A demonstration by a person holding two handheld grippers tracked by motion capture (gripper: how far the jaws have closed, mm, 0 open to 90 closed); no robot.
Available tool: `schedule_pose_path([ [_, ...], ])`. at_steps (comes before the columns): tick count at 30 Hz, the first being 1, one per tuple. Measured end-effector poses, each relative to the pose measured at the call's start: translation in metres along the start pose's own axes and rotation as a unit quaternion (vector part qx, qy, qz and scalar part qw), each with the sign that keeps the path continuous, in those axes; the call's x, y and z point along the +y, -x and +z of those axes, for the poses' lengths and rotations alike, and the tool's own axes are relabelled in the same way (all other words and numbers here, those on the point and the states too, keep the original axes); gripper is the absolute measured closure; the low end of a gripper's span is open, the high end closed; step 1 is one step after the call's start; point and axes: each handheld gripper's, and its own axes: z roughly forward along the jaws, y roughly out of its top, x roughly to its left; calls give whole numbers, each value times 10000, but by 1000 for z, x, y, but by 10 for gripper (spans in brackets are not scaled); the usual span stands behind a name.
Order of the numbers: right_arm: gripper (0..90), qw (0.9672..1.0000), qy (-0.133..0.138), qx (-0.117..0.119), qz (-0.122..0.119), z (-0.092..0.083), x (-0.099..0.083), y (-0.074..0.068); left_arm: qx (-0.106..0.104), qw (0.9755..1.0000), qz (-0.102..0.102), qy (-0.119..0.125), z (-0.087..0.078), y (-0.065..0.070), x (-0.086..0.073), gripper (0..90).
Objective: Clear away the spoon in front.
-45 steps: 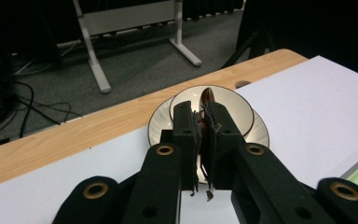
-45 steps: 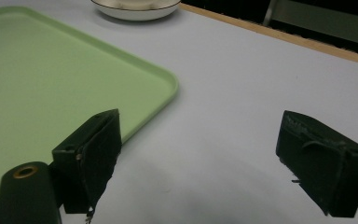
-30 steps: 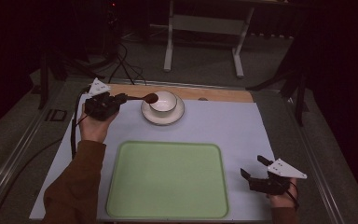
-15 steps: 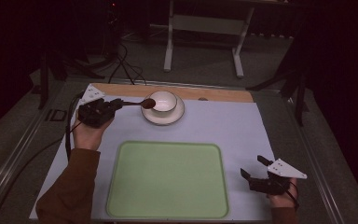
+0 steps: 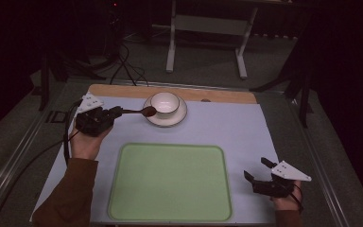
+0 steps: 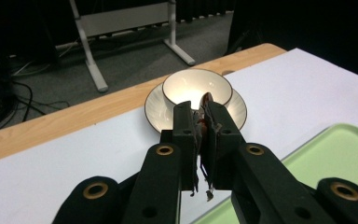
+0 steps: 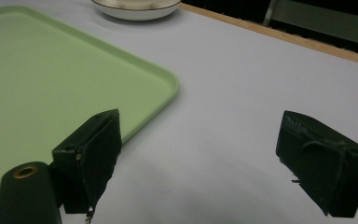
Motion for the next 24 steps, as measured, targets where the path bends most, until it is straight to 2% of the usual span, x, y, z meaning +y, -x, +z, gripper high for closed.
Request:
schedule_pose_path([
  [15, 139, 10000, -5, 0, 6, 0, 0, 0, 29, 9999, -49, -149, -10, -1, -19, 839],
  [24, 139, 10000, -10, 1, 3, 0, 0, 0, 31, 9995, -151, -262, -16, -3, -34, 839],
])
